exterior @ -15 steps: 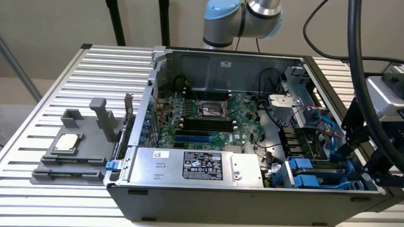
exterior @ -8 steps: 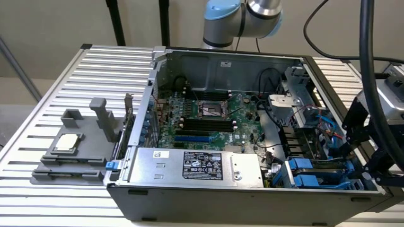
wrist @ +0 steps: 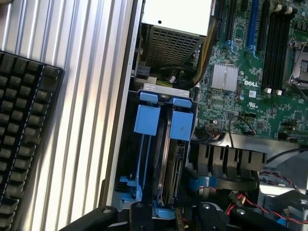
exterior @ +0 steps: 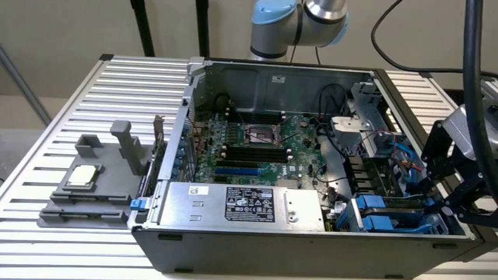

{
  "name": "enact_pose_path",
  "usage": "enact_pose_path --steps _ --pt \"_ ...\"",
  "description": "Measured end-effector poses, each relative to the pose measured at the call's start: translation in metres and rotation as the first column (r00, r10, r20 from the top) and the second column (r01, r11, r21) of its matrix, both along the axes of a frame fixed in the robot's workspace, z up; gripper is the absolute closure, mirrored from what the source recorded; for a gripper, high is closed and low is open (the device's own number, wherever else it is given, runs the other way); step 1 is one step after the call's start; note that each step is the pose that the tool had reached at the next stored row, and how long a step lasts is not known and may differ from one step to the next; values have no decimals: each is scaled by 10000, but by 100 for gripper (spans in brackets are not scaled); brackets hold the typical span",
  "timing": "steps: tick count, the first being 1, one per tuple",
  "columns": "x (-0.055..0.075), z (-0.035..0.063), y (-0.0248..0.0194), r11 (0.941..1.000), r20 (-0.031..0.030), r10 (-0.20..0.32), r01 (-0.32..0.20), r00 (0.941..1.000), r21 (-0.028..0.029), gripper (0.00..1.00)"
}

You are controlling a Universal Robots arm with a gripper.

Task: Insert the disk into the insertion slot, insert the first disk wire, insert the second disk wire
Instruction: 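Insert the first disk wire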

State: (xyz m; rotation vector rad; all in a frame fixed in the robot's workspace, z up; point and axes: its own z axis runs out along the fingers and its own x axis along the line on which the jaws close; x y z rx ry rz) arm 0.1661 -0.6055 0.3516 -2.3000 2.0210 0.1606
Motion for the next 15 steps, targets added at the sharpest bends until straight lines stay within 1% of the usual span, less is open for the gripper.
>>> enact_pose_path --steps 7,15 --pt "30 -22 0 9987 6 405 -405 9992 302 62" --pt "66 -49 0 9949 26 801 -801 9968 617 62"
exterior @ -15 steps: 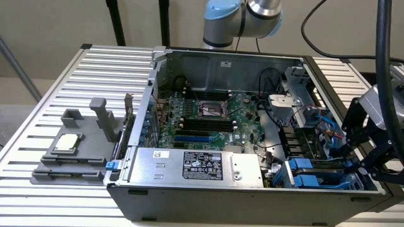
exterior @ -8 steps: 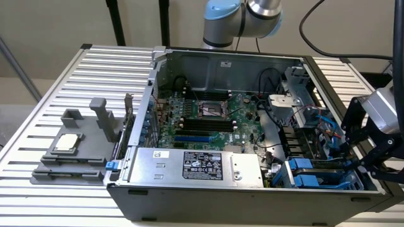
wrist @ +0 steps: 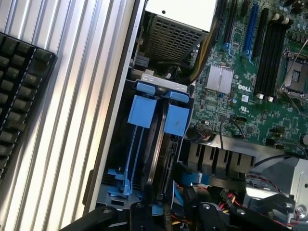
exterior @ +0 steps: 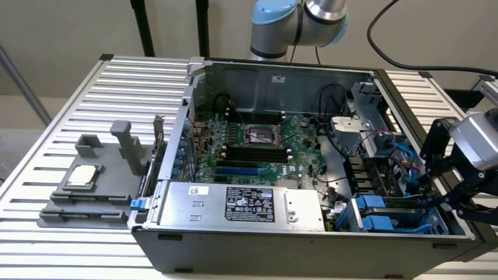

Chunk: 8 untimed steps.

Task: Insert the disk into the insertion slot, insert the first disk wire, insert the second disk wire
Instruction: 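Insert the first disk wire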

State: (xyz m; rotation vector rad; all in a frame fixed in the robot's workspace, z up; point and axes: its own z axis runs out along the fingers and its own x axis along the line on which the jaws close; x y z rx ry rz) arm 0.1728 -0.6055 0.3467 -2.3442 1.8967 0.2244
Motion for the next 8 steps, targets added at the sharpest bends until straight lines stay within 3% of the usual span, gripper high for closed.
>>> enact_pose_path --steps 8 --pt "15 -47 0 9993 9 127 -127 9999 363 62"
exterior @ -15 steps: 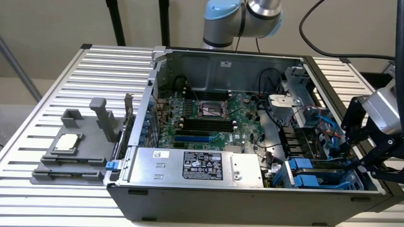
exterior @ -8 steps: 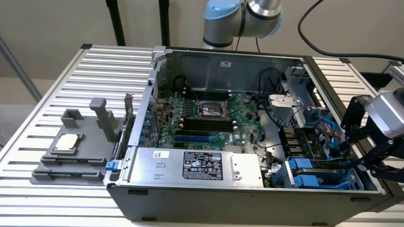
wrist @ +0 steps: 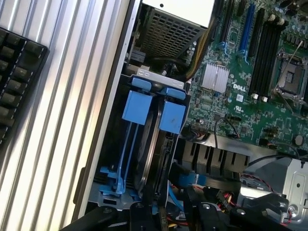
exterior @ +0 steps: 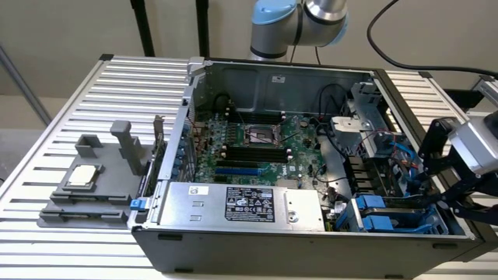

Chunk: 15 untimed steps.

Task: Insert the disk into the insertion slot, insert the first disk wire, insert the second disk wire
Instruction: 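Insert the first disk wire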

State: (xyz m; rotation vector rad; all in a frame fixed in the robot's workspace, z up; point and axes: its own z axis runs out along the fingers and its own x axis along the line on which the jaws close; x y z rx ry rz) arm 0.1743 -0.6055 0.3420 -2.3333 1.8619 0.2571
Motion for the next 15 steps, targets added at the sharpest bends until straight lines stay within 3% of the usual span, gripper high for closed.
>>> enact_pose_path --steps 2,4,5,6,12,14,15 --pt "1 -5 0 10000 5 8 -8 10000 85 62" --pt "1 -4 0 9999 7 14 -14 10000 122 64" --pt "1 -5 1 9999 7 18 -18 10000 129 64" --pt "1 -6 1 9999 8 21 -21 10000 132 71" --pt "1 -5 0 9999 7 39 -39 10000 133 71" --pt "1 -5 0 9999 7 43 -43 10000 133 80" --pt "1 -5 0 9999 7 44 -44 10000 133 80"
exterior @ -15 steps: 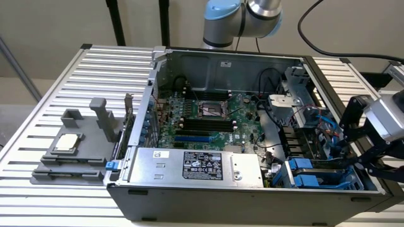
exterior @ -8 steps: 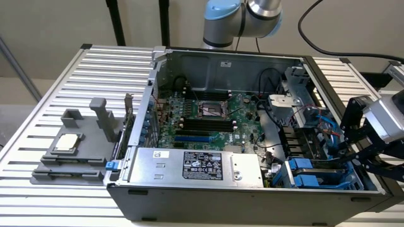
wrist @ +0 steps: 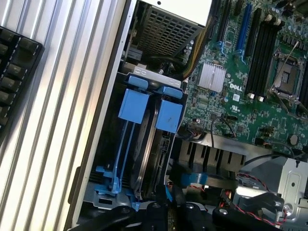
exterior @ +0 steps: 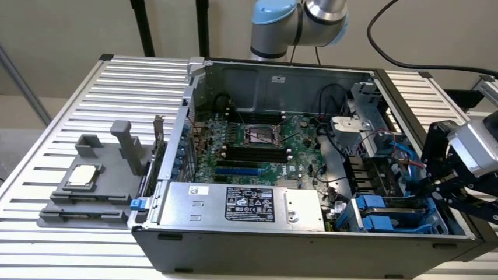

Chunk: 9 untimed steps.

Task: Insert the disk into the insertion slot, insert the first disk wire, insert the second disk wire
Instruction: 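Insert the first disk wire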

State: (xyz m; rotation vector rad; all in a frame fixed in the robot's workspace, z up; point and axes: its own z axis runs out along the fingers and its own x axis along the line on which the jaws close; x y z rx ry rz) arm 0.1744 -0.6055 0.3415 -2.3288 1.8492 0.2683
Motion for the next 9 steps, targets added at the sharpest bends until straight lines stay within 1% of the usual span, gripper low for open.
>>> enact_pose_path --steps 1,2,5,9 --pt "0 0 0 10000 0 1 -1 10000 0 80" --pt "0 2 0 10000 0 2 -2 10000 0 84" --pt "-10 19 0 10000 0 3 -3 10000 -1 84" --pt "-99 44 0 10000 -1 2 -2 10000 -25 84"
